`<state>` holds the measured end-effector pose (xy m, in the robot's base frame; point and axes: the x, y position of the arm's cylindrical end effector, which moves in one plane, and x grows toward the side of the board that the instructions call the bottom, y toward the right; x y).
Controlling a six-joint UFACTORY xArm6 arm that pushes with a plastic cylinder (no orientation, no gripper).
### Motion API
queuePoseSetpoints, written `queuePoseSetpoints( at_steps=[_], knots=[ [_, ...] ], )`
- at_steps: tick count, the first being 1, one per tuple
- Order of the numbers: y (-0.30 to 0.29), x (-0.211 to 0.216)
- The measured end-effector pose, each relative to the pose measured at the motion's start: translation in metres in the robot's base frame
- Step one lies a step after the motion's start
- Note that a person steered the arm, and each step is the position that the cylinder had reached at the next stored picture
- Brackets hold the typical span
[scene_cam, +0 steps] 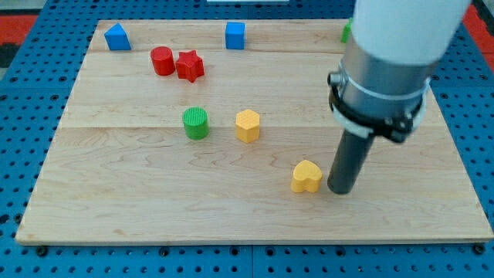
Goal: Move the yellow heart to the center left of the board
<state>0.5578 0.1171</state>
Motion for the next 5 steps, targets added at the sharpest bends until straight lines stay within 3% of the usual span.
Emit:
queuePoseSetpoints(
  at_steps=[1, 2, 3, 4, 5],
  knots=[
    [-0.095, -0.021],
    [-0.206, -0.075],
    [-0.157, -0.023],
    [-0.11, -0.033],
    [-0.087, -0.088]
  ],
)
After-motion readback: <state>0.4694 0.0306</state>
